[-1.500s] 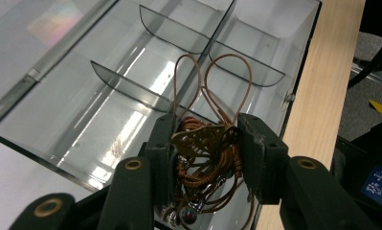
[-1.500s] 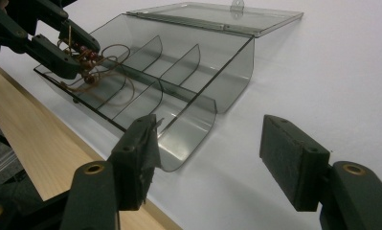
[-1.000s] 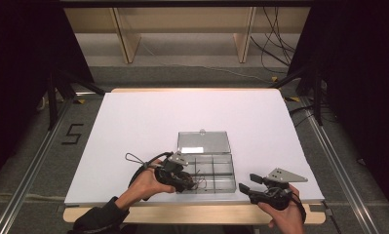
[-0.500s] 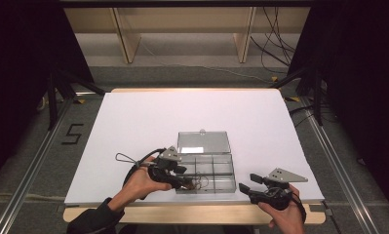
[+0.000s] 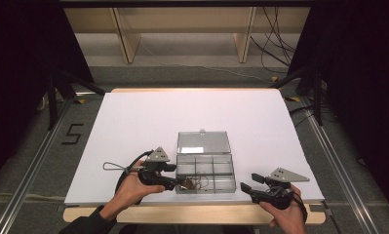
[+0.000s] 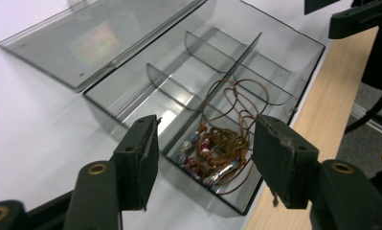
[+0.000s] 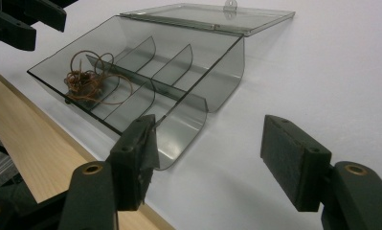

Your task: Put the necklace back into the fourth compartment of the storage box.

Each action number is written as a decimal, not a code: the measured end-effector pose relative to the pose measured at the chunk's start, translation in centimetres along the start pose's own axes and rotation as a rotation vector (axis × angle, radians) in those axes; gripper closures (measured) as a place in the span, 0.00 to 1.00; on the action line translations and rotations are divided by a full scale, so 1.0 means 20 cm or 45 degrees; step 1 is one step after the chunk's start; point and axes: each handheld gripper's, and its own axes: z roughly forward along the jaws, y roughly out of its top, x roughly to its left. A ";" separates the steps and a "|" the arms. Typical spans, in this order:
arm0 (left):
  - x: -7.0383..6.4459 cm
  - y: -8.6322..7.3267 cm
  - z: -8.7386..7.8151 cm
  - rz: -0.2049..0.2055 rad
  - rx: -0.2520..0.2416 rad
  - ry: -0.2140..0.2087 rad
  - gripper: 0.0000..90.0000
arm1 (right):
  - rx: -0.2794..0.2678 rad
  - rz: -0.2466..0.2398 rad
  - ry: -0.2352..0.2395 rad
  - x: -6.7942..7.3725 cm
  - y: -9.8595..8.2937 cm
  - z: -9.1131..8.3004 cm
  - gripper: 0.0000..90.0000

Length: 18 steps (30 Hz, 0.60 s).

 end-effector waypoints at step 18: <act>0.00 -0.09 -0.03 -0.083 -0.032 0.015 0.36 | 0.022 0.063 0.011 0.00 -0.01 0.00 0.42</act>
